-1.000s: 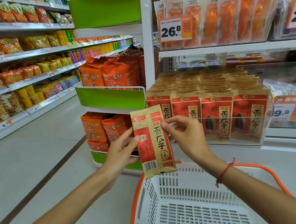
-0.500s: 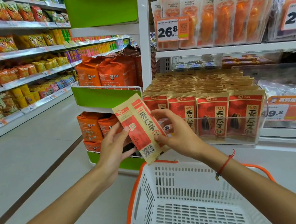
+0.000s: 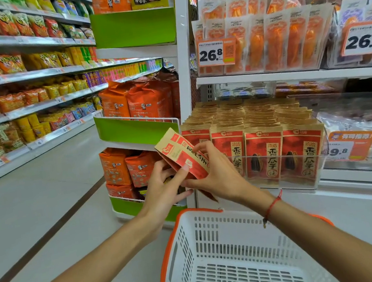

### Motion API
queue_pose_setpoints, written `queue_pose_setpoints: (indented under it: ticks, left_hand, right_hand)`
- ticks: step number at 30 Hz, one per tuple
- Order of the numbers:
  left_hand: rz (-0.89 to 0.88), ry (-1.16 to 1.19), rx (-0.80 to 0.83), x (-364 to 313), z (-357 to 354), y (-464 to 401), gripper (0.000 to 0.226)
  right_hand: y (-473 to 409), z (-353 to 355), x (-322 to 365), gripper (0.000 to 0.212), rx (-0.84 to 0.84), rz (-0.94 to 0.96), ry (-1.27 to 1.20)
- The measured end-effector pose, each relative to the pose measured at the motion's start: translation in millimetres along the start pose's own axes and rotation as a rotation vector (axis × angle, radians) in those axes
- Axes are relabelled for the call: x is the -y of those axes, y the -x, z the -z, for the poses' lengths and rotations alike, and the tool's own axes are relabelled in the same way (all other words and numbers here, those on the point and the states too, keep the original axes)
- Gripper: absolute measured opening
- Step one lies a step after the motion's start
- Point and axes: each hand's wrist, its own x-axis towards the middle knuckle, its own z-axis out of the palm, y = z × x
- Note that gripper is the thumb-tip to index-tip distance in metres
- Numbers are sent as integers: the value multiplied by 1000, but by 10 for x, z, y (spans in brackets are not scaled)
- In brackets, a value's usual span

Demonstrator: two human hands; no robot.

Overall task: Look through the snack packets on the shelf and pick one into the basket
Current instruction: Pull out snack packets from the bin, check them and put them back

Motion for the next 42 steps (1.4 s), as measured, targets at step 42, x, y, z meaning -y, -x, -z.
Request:
queue_pose_setpoints:
  ticks: [42]
  left_hand:
    - [-345,-577,246,-433,346,-1391,37]
  right_hand:
    - [-783,573,-126,38,-152,134,261]
